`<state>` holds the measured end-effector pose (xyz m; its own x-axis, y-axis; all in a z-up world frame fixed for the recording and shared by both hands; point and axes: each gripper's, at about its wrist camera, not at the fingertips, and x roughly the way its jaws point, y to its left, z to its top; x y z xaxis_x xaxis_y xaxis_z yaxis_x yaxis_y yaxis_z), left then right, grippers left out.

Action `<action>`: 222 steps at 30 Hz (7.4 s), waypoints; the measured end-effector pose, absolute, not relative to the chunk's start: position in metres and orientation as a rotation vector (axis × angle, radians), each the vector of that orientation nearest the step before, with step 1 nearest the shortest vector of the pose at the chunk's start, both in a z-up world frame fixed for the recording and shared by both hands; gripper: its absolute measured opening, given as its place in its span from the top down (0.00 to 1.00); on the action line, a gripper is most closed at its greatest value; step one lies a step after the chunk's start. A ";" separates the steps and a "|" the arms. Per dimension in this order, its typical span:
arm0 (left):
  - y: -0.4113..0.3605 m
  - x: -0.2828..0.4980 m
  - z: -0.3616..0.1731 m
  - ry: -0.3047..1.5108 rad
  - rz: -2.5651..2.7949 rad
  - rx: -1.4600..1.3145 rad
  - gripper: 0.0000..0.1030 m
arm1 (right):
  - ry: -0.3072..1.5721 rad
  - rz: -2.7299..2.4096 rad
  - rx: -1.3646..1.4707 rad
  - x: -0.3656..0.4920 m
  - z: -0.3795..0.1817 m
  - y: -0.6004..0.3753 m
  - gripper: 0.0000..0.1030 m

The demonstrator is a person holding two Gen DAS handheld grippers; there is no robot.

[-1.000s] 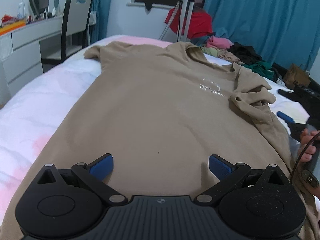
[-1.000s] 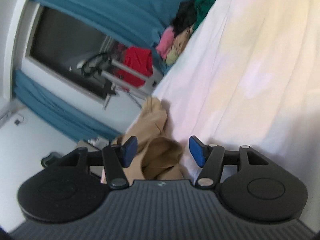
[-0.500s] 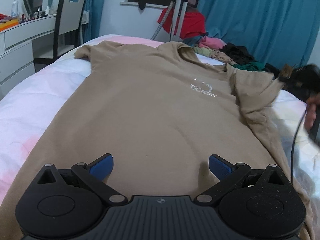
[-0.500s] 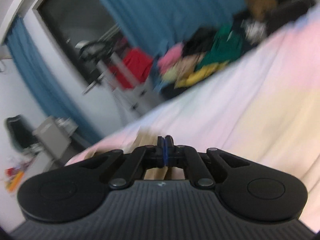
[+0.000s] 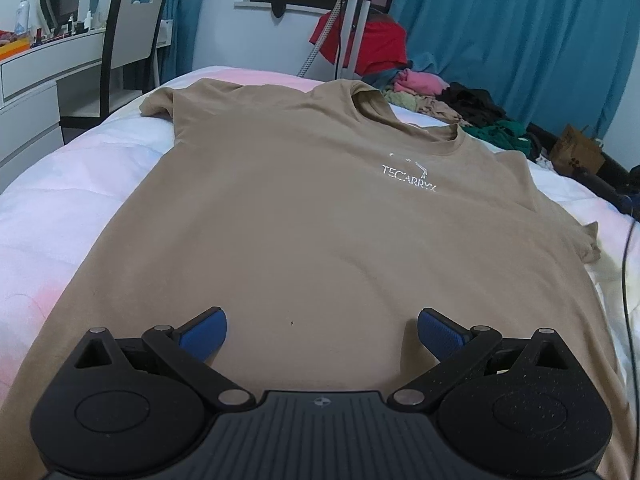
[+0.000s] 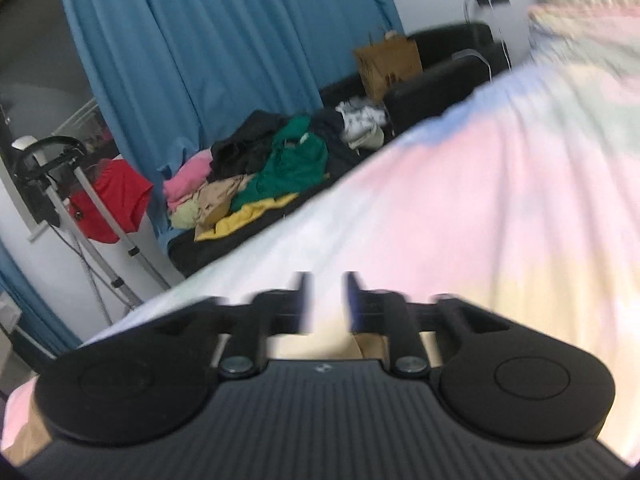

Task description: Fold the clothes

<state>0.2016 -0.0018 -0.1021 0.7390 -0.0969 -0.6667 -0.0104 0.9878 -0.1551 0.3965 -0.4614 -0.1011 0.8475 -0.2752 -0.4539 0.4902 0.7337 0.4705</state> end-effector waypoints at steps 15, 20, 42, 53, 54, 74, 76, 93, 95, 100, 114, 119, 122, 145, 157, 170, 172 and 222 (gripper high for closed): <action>0.004 0.194 -0.098 0.735 -0.057 -0.160 0.00 | 0.496 -0.296 0.741 0.382 -0.183 -0.378 0.91; 0.007 0.196 -0.098 0.744 -0.048 -0.161 0.00 | 0.399 -0.327 0.708 0.361 -0.162 -0.380 0.92; 0.001 0.201 -0.106 0.732 -0.018 -0.071 0.00 | 0.270 -0.277 0.965 0.371 -0.209 -0.417 0.28; -0.007 0.211 -0.119 0.732 -0.034 -0.020 0.00 | 0.161 -0.214 0.916 0.354 -0.207 -0.425 0.30; -0.007 0.211 -0.119 0.732 -0.035 -0.019 0.00 | 0.165 -0.212 0.929 0.348 -0.211 -0.428 0.32; -0.004 0.202 -0.115 0.742 -0.046 -0.035 0.00 | 0.297 -0.268 0.878 0.390 -0.200 -0.408 0.31; -0.004 0.205 -0.114 0.743 -0.045 -0.038 0.00 | 0.339 -0.290 0.809 0.406 -0.194 -0.403 0.60; 0.053 0.197 -0.077 0.723 -0.008 -0.261 0.00 | 0.291 -0.131 -0.024 0.454 -0.060 -0.160 0.91; 0.069 0.194 -0.075 0.684 -0.001 -0.264 0.00 | 0.333 -0.069 -0.093 0.465 -0.073 -0.121 0.91; 0.106 0.195 -0.077 0.699 0.092 -0.317 0.01 | 0.460 0.053 -0.191 0.497 -0.112 -0.054 0.90; 0.111 0.191 -0.077 0.694 0.060 -0.303 0.01 | 0.431 0.161 0.031 0.376 -0.062 -0.090 0.18; 0.098 0.175 -0.067 0.668 0.041 -0.238 0.01 | 0.392 0.150 0.134 0.272 -0.034 -0.126 0.18; 0.089 0.156 -0.058 0.646 0.011 -0.203 0.01 | 0.367 0.128 0.164 0.213 -0.026 -0.143 0.18; -0.024 0.064 -0.035 0.722 -0.428 -0.146 0.05 | 0.321 0.020 0.447 0.099 -0.047 -0.272 0.18; -0.117 0.006 -0.071 0.693 -0.866 0.220 0.24 | 0.329 -0.004 0.530 0.102 -0.059 -0.321 0.18; -0.125 0.012 -0.094 0.711 -0.830 0.282 0.77 | 0.380 0.026 0.549 0.112 -0.068 -0.319 0.18; -0.118 0.014 -0.089 0.705 -0.817 0.244 0.92 | 0.392 0.020 0.569 0.114 -0.071 -0.321 0.18; 0.024 0.049 -0.091 0.950 -0.413 -0.365 0.98 | 0.569 0.258 0.390 0.224 -0.070 -0.229 0.19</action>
